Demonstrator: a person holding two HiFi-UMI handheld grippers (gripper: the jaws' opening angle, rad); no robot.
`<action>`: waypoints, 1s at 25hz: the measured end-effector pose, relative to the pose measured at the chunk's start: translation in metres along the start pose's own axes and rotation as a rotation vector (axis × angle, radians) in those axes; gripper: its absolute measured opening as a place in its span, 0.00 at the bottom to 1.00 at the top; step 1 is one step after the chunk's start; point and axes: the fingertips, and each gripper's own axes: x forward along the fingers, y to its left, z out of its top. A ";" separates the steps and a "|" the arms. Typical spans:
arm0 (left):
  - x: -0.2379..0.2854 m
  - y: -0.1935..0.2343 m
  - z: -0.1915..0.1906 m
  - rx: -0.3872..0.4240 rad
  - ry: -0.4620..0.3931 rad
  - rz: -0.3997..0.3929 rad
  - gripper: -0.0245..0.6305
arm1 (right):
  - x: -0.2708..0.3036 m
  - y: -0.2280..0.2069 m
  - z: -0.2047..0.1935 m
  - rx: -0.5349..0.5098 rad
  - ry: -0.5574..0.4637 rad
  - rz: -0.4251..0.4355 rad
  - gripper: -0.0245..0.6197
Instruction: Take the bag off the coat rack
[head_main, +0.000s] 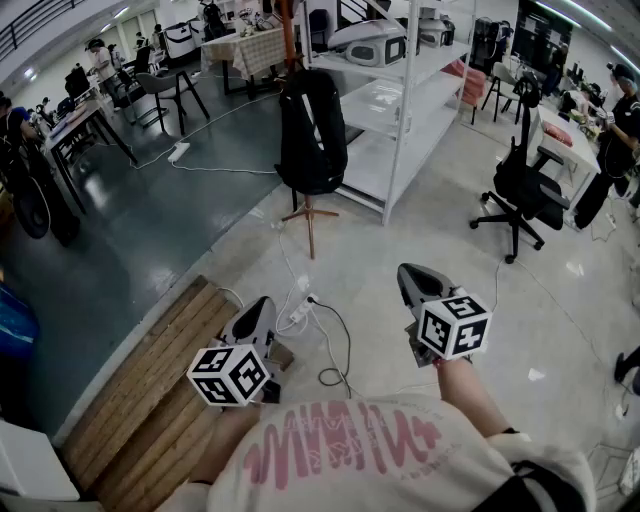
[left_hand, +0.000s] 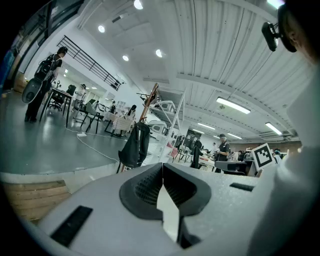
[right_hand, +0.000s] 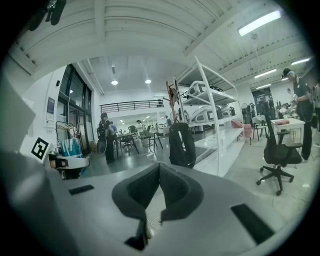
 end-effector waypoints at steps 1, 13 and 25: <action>0.000 0.000 0.000 -0.002 -0.003 0.000 0.04 | 0.000 0.000 0.000 -0.002 -0.001 0.001 0.05; -0.005 0.002 0.003 -0.012 -0.013 -0.009 0.04 | 0.001 0.008 -0.002 -0.011 0.008 0.000 0.05; -0.005 0.046 0.006 -0.057 -0.040 -0.038 0.04 | 0.019 0.021 -0.031 0.091 0.003 -0.060 0.05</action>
